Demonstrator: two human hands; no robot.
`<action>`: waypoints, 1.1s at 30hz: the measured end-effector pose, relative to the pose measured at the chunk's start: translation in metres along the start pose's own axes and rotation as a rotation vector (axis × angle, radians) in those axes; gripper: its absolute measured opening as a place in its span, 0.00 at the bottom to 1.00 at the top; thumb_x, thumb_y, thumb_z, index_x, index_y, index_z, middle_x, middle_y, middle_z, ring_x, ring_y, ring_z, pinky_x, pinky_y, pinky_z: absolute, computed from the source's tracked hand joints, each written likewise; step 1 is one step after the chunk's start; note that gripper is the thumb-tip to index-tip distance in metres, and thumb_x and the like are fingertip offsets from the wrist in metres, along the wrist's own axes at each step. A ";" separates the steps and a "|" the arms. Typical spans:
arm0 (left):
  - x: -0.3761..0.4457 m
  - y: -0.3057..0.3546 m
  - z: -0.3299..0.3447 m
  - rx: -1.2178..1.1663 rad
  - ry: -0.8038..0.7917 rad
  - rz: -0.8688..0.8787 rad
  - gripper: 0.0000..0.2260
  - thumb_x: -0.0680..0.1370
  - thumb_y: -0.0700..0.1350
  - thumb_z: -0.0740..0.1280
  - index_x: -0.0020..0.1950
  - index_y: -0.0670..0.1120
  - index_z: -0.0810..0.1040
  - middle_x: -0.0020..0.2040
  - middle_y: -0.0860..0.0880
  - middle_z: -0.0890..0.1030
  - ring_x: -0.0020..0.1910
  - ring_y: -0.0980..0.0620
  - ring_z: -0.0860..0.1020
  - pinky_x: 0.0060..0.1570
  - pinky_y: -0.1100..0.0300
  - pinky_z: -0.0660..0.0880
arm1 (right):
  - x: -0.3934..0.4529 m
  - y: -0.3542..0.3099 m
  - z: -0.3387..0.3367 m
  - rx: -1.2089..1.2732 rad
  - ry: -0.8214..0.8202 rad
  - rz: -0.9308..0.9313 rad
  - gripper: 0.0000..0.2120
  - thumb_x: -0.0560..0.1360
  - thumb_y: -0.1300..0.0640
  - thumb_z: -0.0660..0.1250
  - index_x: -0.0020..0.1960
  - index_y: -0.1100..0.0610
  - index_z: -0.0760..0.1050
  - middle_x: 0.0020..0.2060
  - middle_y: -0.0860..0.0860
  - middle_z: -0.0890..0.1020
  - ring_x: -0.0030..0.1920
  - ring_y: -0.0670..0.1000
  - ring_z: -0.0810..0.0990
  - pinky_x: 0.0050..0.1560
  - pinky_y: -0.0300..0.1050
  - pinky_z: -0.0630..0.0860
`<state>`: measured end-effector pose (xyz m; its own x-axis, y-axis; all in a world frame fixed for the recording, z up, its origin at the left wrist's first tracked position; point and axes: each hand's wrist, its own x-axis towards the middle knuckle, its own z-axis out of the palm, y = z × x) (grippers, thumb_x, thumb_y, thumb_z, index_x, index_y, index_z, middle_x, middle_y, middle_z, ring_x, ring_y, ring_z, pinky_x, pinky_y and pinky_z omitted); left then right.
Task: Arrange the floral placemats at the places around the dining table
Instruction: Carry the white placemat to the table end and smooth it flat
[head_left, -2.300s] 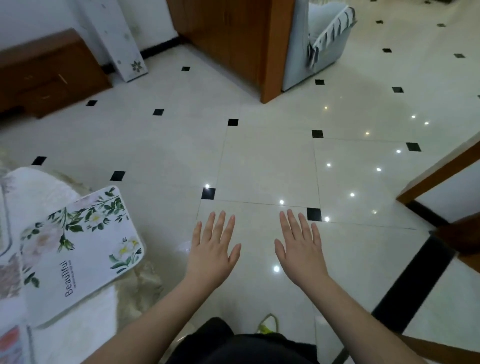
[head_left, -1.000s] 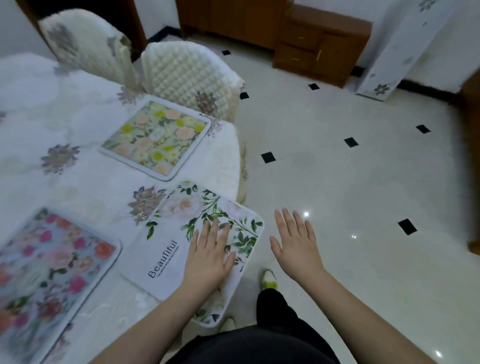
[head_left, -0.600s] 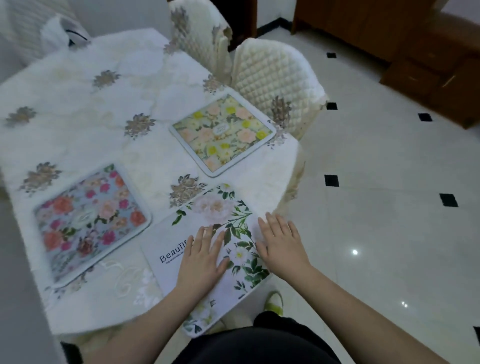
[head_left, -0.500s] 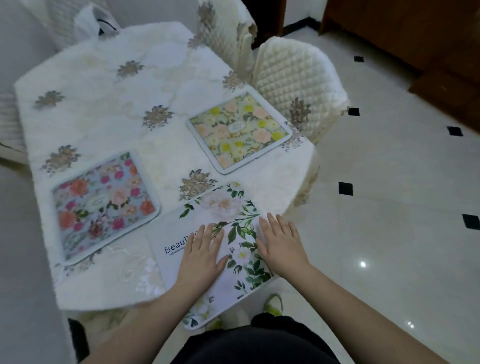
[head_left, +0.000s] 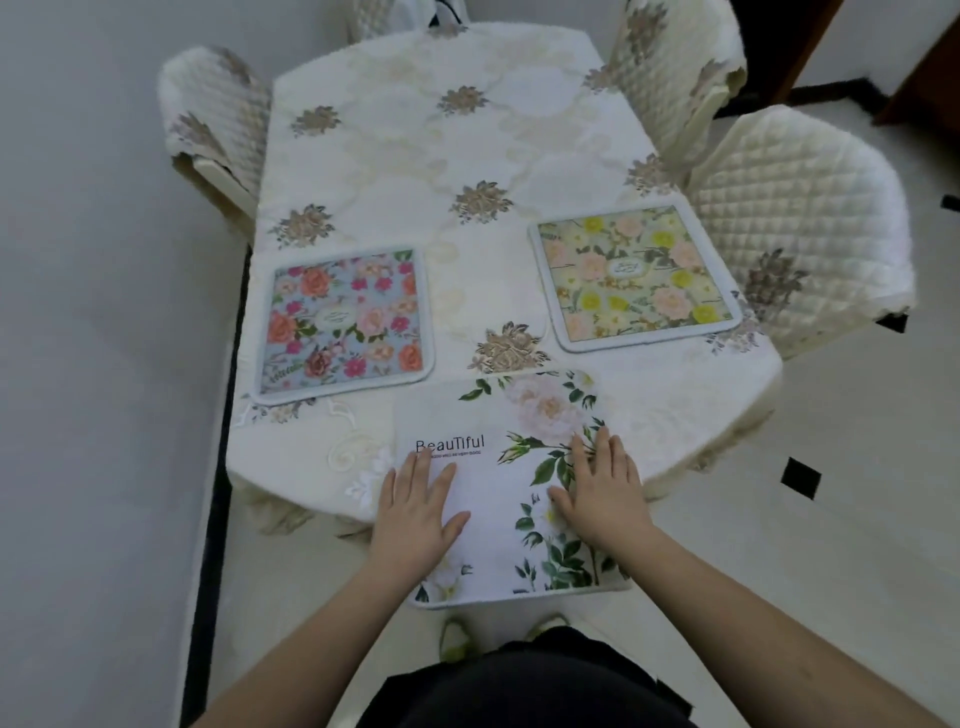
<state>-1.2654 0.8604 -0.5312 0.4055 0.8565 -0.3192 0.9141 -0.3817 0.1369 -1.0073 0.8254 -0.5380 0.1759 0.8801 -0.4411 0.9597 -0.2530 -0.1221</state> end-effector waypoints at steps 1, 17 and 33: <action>-0.003 -0.004 0.001 -0.023 0.012 -0.020 0.31 0.77 0.63 0.52 0.71 0.46 0.76 0.73 0.36 0.71 0.71 0.34 0.71 0.66 0.34 0.68 | 0.001 -0.001 0.001 0.000 0.006 0.003 0.38 0.81 0.36 0.48 0.81 0.55 0.39 0.79 0.63 0.40 0.79 0.63 0.40 0.77 0.58 0.44; -0.020 -0.008 0.018 -0.445 0.131 -0.212 0.31 0.82 0.52 0.64 0.81 0.52 0.54 0.81 0.39 0.50 0.80 0.41 0.50 0.77 0.46 0.49 | -0.021 0.003 0.001 0.262 0.119 0.156 0.35 0.79 0.40 0.59 0.80 0.52 0.51 0.80 0.56 0.51 0.80 0.56 0.47 0.77 0.59 0.42; -0.028 -0.018 -0.014 -1.178 0.016 -0.333 0.36 0.81 0.44 0.65 0.81 0.57 0.45 0.71 0.57 0.66 0.65 0.54 0.70 0.65 0.58 0.67 | -0.049 0.010 -0.032 1.214 0.036 0.254 0.27 0.79 0.56 0.67 0.74 0.41 0.61 0.53 0.52 0.84 0.49 0.55 0.85 0.49 0.60 0.82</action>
<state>-1.2929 0.8476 -0.5115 0.1430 0.8598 -0.4902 0.4147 0.3977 0.8185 -0.9991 0.7928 -0.4892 0.3511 0.7576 -0.5502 0.0776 -0.6091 -0.7893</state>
